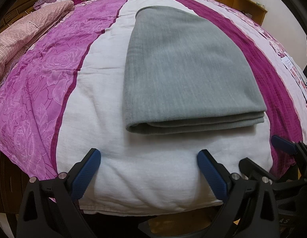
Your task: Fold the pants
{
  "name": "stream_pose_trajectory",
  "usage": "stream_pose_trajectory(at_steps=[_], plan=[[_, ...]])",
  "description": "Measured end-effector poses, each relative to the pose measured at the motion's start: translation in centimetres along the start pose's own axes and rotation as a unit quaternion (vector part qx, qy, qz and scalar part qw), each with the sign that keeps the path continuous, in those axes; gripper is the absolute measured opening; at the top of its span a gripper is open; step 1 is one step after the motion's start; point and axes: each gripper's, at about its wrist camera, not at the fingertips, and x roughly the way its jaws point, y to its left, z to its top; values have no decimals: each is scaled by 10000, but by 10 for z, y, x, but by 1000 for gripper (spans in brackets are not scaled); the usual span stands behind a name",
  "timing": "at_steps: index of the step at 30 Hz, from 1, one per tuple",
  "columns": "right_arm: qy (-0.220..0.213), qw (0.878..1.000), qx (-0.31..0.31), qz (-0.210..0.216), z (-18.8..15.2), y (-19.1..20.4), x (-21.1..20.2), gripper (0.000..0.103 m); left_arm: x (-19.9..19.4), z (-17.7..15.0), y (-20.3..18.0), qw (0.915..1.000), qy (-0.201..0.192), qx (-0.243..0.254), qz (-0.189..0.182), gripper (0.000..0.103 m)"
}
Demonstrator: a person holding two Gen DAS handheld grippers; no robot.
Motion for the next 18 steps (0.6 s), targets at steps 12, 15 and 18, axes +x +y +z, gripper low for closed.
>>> stream_pose_trajectory(at_steps=[12,15,18], plan=[[-3,10000,-1,-4,0,0,0,96,1,0,0,10000,-5,-16,-25,100],[-10,10000,7,8,0,-1,0,96,1,0,1,10000,-3,-21,-44,100],[-11,10000,9,18,0,0,1,96,1,0,1,10000,-4,-25,-53,100]])
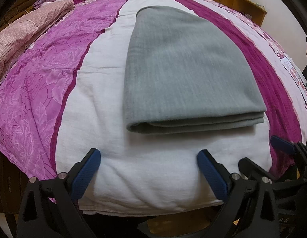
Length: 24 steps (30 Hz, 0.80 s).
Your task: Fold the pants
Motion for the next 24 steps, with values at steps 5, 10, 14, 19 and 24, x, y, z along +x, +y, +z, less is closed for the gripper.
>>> stream_pose_trajectory(at_steps=[5,10,14,19,24], plan=[[-2,10000,1,0,0,0,0,97,1,1,0,10000,4,-6,-11,100],[-25,10000,33,45,2,0,0,98,2,0,0,10000,3,8,-10,100],[-24,10000,31,39,3,1,1,98,2,0,1,10000,-1,8,-24,100],[-32,10000,42,43,5,2,2,98,2,1,1,10000,4,1,-24,100],[-37,10000,40,45,2,0,1,98,2,0,1,10000,1,5,-25,100]])
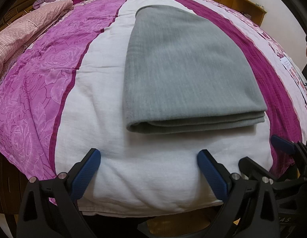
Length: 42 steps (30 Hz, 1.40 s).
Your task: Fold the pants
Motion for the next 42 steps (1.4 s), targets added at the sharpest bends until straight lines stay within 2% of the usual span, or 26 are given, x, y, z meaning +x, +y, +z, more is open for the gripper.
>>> stream_pose_trajectory(at_steps=[42], plan=[[-40,10000,28,21,-3,0,-1,99,0,0,0,10000,15,-2,-5,100]])
